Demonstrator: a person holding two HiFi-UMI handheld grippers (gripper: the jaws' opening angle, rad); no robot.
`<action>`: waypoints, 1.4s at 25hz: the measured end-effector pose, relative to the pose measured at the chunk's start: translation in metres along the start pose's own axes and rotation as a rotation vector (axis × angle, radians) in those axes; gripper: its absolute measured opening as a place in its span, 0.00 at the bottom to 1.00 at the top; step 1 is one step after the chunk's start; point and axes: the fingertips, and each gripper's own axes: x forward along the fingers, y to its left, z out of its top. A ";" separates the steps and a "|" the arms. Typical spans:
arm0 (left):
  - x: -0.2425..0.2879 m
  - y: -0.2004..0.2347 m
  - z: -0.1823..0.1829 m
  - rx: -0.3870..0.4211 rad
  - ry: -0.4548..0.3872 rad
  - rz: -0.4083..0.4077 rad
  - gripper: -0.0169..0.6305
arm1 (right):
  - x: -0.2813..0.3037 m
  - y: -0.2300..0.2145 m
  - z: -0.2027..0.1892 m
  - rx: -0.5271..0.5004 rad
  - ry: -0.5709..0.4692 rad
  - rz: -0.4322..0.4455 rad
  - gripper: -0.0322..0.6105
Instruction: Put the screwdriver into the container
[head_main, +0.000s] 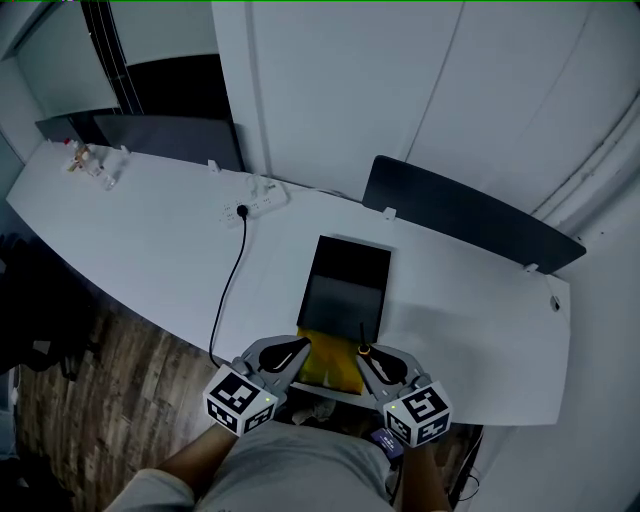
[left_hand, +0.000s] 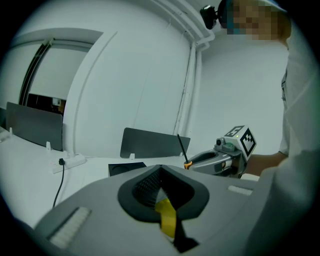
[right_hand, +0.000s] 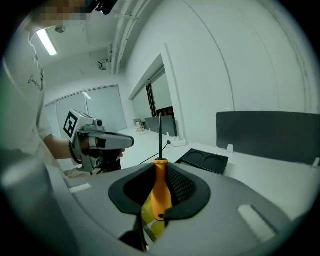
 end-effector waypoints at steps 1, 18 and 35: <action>0.002 0.002 0.000 0.003 0.004 -0.008 0.03 | 0.001 0.000 0.000 0.000 0.006 -0.005 0.18; 0.016 0.031 -0.005 0.022 0.040 -0.059 0.03 | 0.032 -0.001 -0.004 0.018 0.060 -0.057 0.18; 0.028 0.042 -0.026 0.009 0.087 -0.066 0.03 | 0.044 -0.013 -0.031 0.021 0.139 -0.074 0.18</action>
